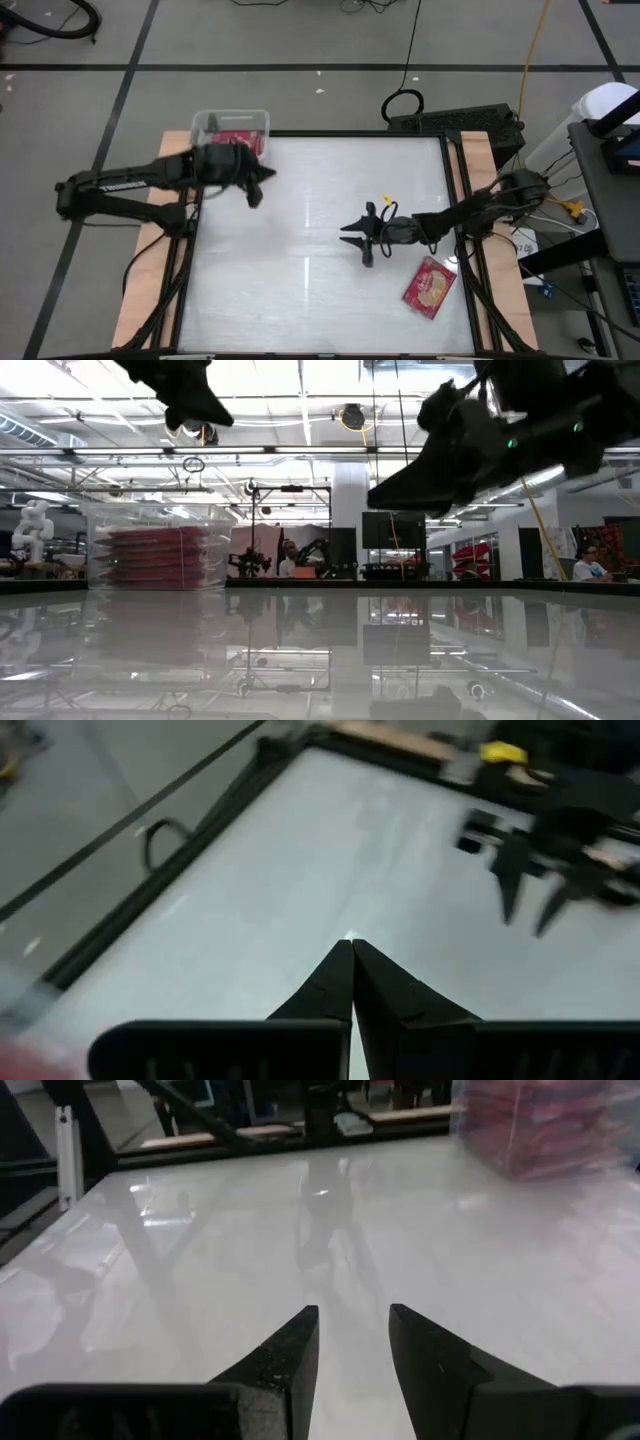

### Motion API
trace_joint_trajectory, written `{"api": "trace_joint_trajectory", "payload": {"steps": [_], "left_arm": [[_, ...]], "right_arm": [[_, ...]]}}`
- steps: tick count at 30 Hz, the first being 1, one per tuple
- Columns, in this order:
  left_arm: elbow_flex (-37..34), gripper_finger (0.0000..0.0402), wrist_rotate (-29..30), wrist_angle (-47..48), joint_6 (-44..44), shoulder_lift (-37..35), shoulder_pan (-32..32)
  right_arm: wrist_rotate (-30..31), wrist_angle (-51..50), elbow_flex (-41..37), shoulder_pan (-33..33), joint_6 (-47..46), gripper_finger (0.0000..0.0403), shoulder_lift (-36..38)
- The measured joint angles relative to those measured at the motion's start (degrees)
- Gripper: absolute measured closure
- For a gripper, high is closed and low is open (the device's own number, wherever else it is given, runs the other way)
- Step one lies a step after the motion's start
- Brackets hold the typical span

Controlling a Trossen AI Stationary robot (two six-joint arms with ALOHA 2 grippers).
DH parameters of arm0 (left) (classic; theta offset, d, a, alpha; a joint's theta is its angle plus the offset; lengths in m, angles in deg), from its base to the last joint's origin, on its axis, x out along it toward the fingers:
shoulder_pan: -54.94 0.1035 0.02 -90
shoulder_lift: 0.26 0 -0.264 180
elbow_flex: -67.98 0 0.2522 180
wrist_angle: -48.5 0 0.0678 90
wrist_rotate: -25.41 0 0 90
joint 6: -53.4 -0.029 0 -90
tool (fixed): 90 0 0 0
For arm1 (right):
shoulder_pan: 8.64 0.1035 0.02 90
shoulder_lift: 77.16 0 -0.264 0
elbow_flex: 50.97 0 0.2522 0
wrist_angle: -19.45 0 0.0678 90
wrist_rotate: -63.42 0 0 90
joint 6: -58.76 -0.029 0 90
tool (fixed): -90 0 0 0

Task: Sort popcorn bags into baskets
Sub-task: Put the red popcorn bag into the transparent container

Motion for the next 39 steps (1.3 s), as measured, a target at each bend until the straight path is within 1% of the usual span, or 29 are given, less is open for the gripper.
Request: {"api": "trace_joint_trajectory", "payload": {"steps": [4,8,11,15,18,20,24,27,31,34,39], "left_arm": [[-3.7,0.0398,2.5,-8.8,-0.1,1.2,-8.8],[-6.8,0.0395,4.2,-17.4,-0.1,3.3,-16.0],[-8.2,0.0388,5.1,-22.9,-0.1,5.4,-20.6],[-8.6,0.0391,5.1,-28.3,-2.2,9.2,-24.9],[-8.6,0.0395,5.1,-30.7,-3.6,12.1,-26.9],[-8.6,0.0395,5.1,-33.3,-4.1,14.1,-27.7],[-8.6,0.0383,5.0,-38.1,-4.2,17.8,-29.0],[-8.6,0.0374,5.0,-40.8,-4.1,21.0,-30.1],[-8.6,0.0365,5.0,-44.7,-3.4,25.0,-31.3],[-8.6,0.0359,5.0,-47.5,-3.5,27.4,-31.7],[-8.6,0.0355,5.0,-50.7,-0.8,29.7,-32.0]], "right_arm": [[0.1,-14.7,2.2,2.5,-2.5,0.0287,7.7],[0.3,-29.2,5.8,6.7,-6.8,0.0287,12.9],[0.5,-38.4,8.7,10.8,-11.9,0.0287,14.8],[0.4,-47.4,12.3,16.8,-19.2,0.0287,15.1],[0.2,-54.9,15.7,21.0,-25.6,0.0287,15.1],[0.2,-61.8,18.3,23.4,-29.6,0.0287,15.1],[-0.4,-74.9,24.1,27.7,-35.2,0.0287,15.1],[-4.9,-83.7,26.9,29.7,-38.9,0.0287,15.1],[-10.5,-93.4,27.6,31.5,-43.2,0.0286,15.1],[-13.3,-100.5,27.6,32.1,-43.8,0.0286,15.1],[-13.5,-109.6,27.6,32.0,-36.6,0.0286,15.1]]}}
